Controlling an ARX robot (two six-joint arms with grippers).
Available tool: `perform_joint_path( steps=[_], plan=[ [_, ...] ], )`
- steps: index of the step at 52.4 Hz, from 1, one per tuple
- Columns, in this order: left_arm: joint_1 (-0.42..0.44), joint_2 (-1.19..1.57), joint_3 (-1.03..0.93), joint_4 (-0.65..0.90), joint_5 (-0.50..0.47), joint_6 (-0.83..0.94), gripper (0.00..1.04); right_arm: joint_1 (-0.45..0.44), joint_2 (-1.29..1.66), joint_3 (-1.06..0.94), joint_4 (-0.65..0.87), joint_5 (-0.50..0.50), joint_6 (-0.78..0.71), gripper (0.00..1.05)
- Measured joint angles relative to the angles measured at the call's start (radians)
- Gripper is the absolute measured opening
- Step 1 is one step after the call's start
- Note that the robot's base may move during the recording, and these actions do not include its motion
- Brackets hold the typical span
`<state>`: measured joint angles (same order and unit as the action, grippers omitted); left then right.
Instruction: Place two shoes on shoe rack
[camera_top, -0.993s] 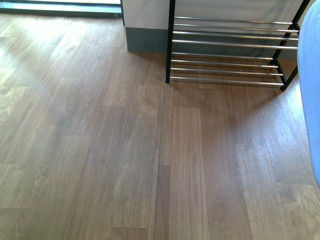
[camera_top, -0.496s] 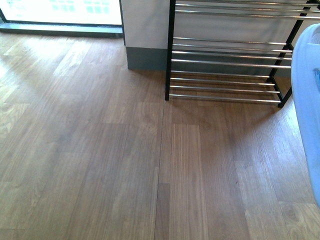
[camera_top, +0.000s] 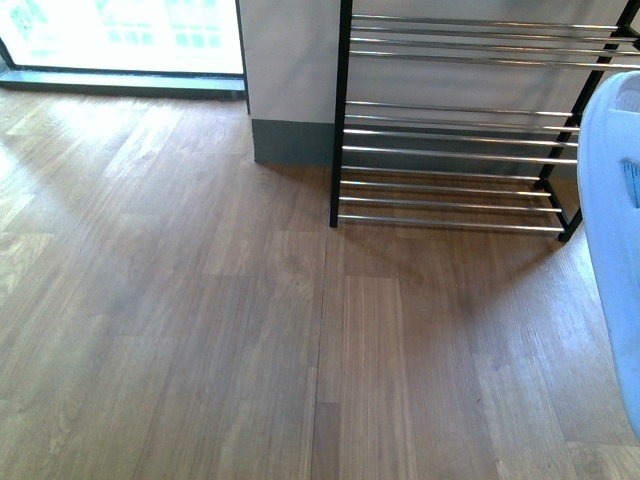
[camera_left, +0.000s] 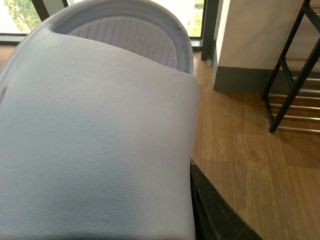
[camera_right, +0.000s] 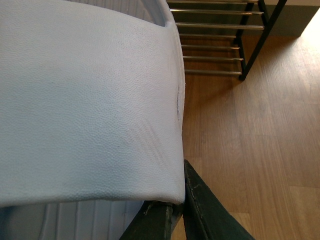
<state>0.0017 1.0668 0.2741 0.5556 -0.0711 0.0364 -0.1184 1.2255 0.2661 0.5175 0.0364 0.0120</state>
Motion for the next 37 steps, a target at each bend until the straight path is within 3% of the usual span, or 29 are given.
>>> perform_joint_path(
  steps=[37],
  plan=[
    [0.000,0.000,0.000,0.000,0.000,0.000,0.02,0.000,0.000,0.000,0.000,-0.001,0.000,0.01]
  ],
)
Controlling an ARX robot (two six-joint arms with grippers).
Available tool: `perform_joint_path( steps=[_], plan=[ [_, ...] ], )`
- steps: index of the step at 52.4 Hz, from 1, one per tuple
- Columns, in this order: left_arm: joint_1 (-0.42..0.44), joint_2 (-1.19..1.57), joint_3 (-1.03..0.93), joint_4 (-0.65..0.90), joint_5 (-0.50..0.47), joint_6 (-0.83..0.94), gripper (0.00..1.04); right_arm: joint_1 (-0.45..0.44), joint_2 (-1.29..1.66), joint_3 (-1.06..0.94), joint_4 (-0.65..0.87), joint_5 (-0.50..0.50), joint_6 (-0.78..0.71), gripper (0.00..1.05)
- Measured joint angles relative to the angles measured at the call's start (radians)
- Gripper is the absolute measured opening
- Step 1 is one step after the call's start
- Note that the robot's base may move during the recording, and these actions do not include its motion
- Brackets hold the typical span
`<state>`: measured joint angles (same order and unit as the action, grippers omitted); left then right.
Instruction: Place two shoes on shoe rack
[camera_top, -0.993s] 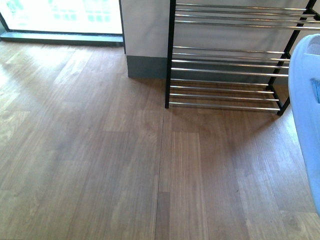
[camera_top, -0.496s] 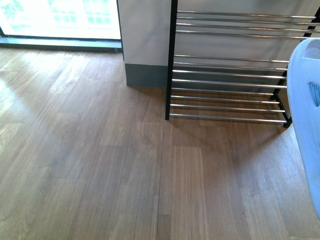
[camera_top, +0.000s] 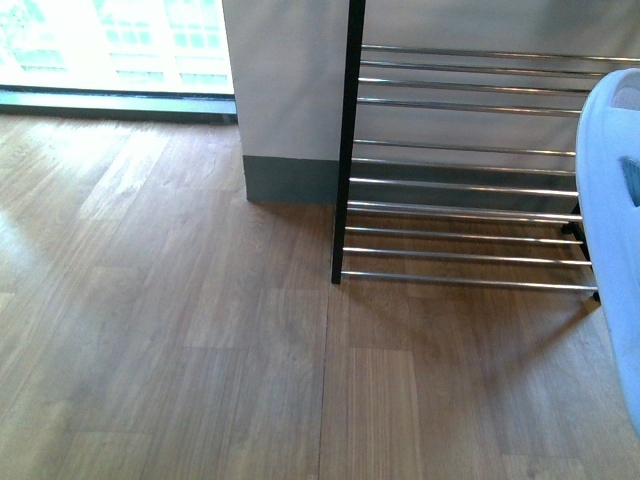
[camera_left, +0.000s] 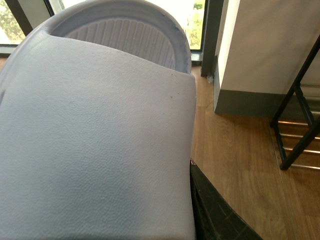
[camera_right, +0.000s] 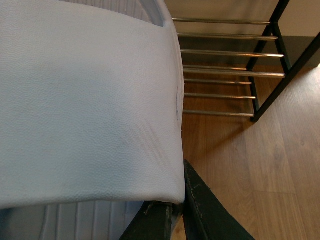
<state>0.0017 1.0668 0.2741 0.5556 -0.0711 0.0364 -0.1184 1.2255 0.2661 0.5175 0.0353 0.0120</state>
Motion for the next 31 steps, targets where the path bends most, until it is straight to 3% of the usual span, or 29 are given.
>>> perform_joint_path(
  steps=[31],
  plan=[
    [0.000,0.001,0.000,0.000,0.000,0.000,0.02,0.000,-0.001,0.000,0.000,-0.001,0.000,0.01]
  ],
)
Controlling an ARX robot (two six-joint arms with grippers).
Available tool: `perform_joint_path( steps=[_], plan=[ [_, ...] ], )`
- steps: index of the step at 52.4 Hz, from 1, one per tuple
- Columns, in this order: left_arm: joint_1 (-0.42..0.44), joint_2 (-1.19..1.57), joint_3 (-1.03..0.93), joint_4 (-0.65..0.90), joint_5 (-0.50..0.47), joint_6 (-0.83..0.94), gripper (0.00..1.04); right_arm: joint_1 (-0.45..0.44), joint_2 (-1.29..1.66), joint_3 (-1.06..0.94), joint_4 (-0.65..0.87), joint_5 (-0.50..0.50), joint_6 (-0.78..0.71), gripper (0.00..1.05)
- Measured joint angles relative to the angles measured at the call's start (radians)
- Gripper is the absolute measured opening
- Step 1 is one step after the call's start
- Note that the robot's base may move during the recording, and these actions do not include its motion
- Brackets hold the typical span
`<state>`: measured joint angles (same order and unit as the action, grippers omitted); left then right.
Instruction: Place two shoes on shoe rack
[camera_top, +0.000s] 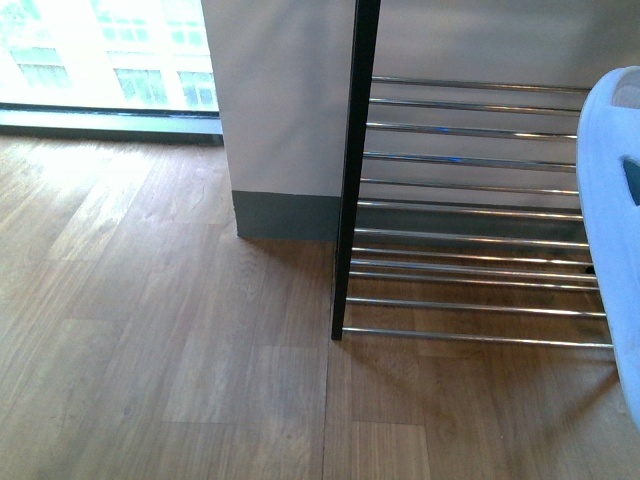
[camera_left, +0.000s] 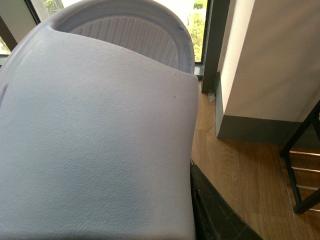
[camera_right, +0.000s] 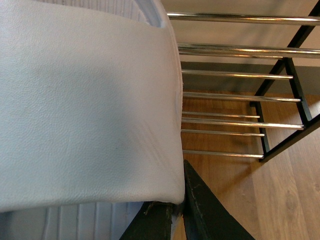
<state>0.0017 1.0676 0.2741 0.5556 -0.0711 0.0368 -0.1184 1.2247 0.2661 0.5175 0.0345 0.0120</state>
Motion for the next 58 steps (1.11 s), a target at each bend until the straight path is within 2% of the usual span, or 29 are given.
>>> perform_joint_path(
  steps=[58],
  plan=[
    [0.000,0.000,0.000,0.000,0.000,0.000,0.02,0.000,0.001,0.000,0.002,-0.003,0.000,0.01]
  ],
)
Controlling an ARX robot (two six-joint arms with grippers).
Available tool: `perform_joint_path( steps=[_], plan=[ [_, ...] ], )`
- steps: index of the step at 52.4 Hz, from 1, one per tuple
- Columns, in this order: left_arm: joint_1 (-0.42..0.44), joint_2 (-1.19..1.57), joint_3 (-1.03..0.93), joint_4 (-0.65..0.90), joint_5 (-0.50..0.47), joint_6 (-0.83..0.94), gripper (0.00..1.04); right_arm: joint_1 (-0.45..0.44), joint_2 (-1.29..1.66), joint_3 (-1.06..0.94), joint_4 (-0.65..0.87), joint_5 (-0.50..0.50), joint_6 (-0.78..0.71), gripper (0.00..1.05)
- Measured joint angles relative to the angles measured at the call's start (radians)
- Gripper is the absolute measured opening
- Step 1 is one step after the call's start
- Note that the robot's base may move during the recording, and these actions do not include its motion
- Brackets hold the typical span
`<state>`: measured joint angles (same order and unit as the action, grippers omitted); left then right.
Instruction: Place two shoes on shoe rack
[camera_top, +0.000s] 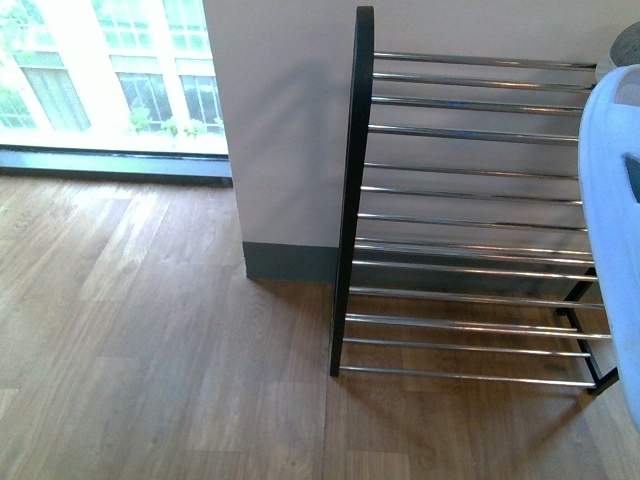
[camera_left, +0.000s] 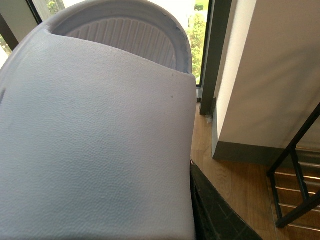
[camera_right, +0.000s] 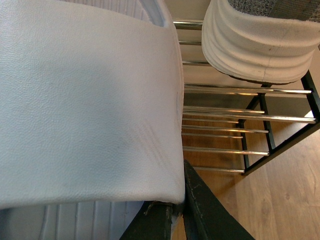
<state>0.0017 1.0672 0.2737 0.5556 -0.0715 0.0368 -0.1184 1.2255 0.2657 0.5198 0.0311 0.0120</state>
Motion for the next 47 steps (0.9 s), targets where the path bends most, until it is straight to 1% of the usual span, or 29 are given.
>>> perform_joint_path(
  steps=[1,3,7,10,14,16,24,27,32,34,36,39,41,47],
  plan=[
    [0.000,0.000,0.000,0.000,0.000,0.000,0.02,-0.004,0.009,-0.006,0.025,-0.022,-0.001,0.01],
    [0.000,0.000,0.000,0.000,0.000,0.000,0.02,-0.017,0.038,-0.034,0.161,-0.117,-0.002,0.01],
    [0.000,0.000,0.000,0.000,0.000,0.000,0.02,-0.019,0.058,-0.052,0.311,-0.208,-0.004,0.01],
    [0.000,0.000,0.000,0.000,0.000,0.000,0.02,-0.012,0.048,-0.041,0.320,-0.222,-0.006,0.01],
    [0.000,0.000,0.000,0.000,0.000,0.000,0.02,0.003,0.010,-0.006,0.274,-0.224,-0.016,0.01],
    [0.000,0.000,0.000,0.000,0.000,0.000,0.02,0.023,-0.008,0.037,0.208,-0.208,-0.032,0.01],
    [0.000,0.000,0.000,0.000,0.000,0.000,0.02,0.080,0.005,0.159,0.082,-0.186,-0.068,0.01],
    [0.000,0.000,0.000,0.000,0.001,0.000,0.02,0.120,0.046,0.264,0.013,-0.155,-0.108,0.01],
    [0.000,0.000,0.000,0.000,0.000,0.000,0.02,0.153,0.123,0.393,-0.049,-0.111,-0.154,0.01],
    [0.000,0.000,0.000,0.000,0.000,0.000,0.02,0.165,0.166,0.456,-0.095,-0.088,-0.173,0.01],
    [0.000,0.000,0.000,0.000,0.000,0.000,0.02,0.181,0.229,0.535,-0.139,-0.039,-0.202,0.01],
    [0.000,0.000,0.000,0.000,0.000,0.000,0.02,0.189,0.270,0.581,-0.160,-0.001,-0.219,0.01],
    [0.000,0.000,0.000,0.000,0.000,0.000,0.02,0.201,0.332,0.649,-0.183,0.056,-0.243,0.01],
    [0.000,0.000,0.000,0.000,0.000,0.000,0.02,0.212,0.417,0.744,-0.213,0.137,-0.271,0.01]
  ],
)
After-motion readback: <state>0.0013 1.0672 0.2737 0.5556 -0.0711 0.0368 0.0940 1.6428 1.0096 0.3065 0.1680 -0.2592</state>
